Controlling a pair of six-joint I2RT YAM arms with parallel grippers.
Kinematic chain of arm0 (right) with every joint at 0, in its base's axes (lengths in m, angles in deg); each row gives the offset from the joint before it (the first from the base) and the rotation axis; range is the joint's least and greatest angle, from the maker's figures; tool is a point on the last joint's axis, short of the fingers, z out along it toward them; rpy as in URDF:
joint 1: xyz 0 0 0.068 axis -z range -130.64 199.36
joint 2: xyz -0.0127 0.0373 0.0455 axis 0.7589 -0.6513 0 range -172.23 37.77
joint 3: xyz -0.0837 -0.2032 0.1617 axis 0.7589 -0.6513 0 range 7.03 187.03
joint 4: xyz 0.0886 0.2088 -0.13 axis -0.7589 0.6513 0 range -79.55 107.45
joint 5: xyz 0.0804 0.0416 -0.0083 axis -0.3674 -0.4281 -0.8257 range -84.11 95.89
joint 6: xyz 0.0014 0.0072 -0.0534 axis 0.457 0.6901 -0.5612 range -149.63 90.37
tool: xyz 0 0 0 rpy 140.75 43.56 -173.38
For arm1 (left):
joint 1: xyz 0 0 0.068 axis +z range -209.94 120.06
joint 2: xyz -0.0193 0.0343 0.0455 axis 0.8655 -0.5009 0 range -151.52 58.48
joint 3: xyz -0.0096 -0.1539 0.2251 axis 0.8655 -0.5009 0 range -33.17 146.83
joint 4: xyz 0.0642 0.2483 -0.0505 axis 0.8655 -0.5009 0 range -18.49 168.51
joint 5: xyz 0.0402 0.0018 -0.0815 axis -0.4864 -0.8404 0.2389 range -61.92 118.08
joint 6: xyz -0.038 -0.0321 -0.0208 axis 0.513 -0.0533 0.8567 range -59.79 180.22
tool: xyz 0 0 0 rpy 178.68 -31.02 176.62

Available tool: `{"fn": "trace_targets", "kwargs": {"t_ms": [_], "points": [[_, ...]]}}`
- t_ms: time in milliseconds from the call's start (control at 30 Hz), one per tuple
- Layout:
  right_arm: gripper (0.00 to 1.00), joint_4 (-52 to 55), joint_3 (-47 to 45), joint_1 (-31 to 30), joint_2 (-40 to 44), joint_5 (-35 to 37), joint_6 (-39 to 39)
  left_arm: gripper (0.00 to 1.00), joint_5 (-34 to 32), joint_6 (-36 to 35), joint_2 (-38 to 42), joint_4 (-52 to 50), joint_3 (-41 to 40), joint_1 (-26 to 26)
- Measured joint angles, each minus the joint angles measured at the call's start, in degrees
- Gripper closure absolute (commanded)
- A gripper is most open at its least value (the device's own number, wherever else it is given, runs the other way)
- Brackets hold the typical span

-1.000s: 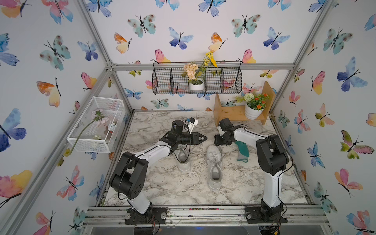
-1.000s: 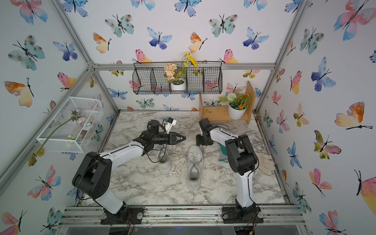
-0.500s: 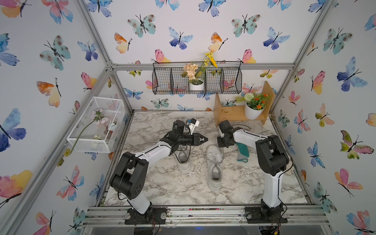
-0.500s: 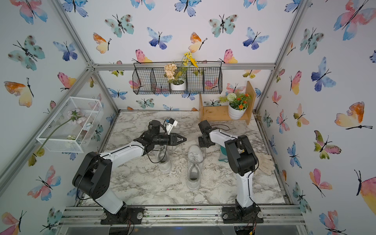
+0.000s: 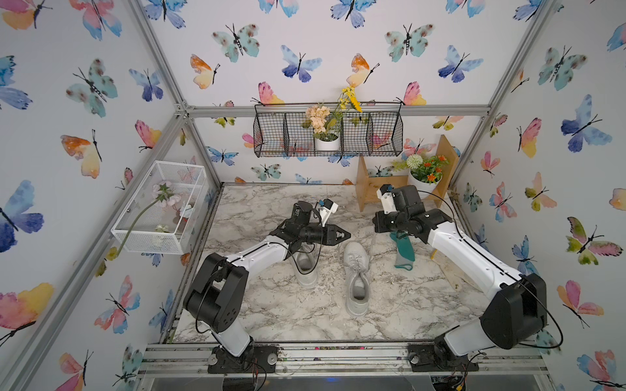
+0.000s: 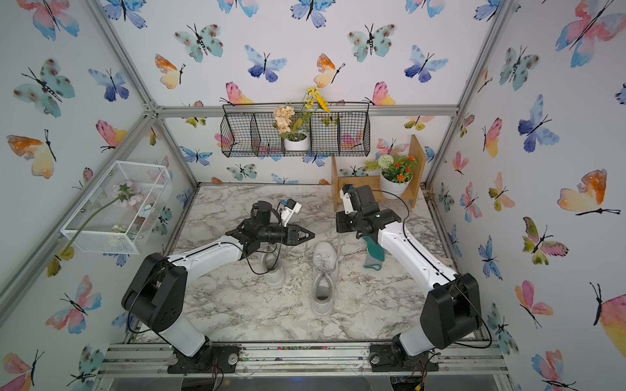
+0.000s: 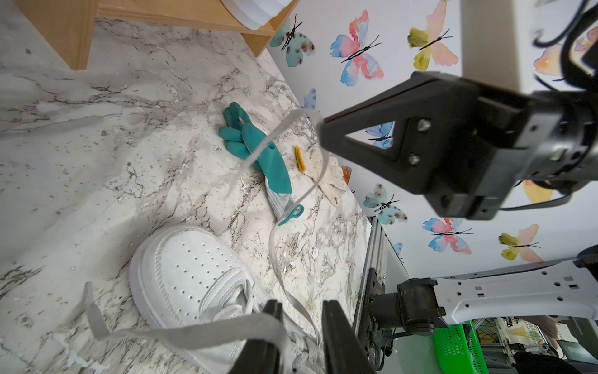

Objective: Tie the shoes
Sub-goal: Cross the shoelace with the shoelace.

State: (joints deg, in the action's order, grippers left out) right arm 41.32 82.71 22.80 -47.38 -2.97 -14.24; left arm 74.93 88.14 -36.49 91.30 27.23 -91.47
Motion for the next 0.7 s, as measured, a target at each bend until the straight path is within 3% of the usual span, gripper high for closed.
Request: {"fn": "trace_targets", "kwargs": {"t_ms": [267,700], "points": [[0.98,1.6,4.7,0.0,2.0,-7.5,1.3,0.71,1.0,-1.4,0.0,0.1,0.0,-2.0],[0.98,1.7,8.7,0.0,2.0,-11.3,3.7,0.67,1.1,-1.7,-2.2,0.3,2.1,-3.7]]}}
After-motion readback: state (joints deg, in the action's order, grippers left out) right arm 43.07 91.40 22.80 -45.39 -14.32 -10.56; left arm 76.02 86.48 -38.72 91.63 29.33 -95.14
